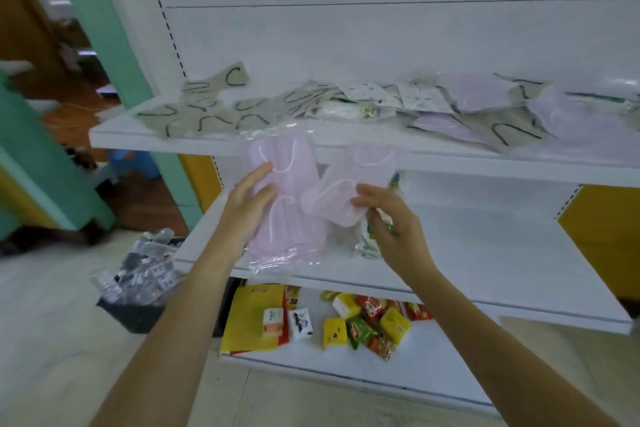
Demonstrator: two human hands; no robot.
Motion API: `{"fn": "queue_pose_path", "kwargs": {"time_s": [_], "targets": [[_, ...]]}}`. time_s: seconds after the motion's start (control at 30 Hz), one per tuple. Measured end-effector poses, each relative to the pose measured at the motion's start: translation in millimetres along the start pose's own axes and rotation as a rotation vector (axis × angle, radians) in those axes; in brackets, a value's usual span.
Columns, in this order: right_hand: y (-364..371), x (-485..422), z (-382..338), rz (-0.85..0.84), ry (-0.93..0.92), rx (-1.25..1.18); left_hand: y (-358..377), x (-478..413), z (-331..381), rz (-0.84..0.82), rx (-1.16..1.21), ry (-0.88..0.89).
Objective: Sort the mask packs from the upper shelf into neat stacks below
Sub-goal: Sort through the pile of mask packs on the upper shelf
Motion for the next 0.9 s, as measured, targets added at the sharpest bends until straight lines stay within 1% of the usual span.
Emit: {"fn": "queue_pose_path", "kwargs": {"time_s": [0.07,0.13,0.2,0.3,0.37,0.43,0.5,0.57,0.63,0.7,0.8,0.9], "targets": [[19,13,-8,-0.159,0.01,-0.08,6,12,-3,-0.042,0.092,-0.077],[34,22,-13,-0.259,-0.008,-0.085,8,20,-10,-0.077,0.23,-0.138],[47,27,-13,-0.327,0.002,-0.072,7,21,-21,-0.123,0.184,-0.115],[67,38,-3,-0.414,0.128,-0.073,-6,25,-55,-0.184,0.005,-0.145],[78,48,5,-0.38,0.27,-0.166,-15,32,-75,-0.201,-0.02,-0.193],[87,59,20,-0.29,0.484,-0.223,-25,37,-92,-0.184,0.003,-0.217],[111,77,34,-0.304,0.737,-0.291,-32,37,-103,-0.173,0.054,-0.23],[143,95,46,-0.319,0.909,-0.371,-31,37,-113,-0.191,0.124,-0.243],[168,107,58,-0.244,0.946,-0.392,-27,38,-129,-0.186,0.174,-0.293],[184,114,67,-0.143,0.951,-0.4,-18,37,-149,-0.226,0.152,-0.326],[188,122,77,-0.023,1.012,-0.394,-5,34,-180,-0.359,0.096,-0.407],[184,127,97,0.016,1.046,-0.254,7,32,-206,-0.546,0.033,-0.502]]}}
Point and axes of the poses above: each hand's wrist, its own x-axis away from the middle knuckle, its own y-axis out of the palm, z = x × y, the point moved 7 cm from there along -x, towards the middle knuckle, and after that the axes turned 4 degrees about y, right-handed, at the moved point
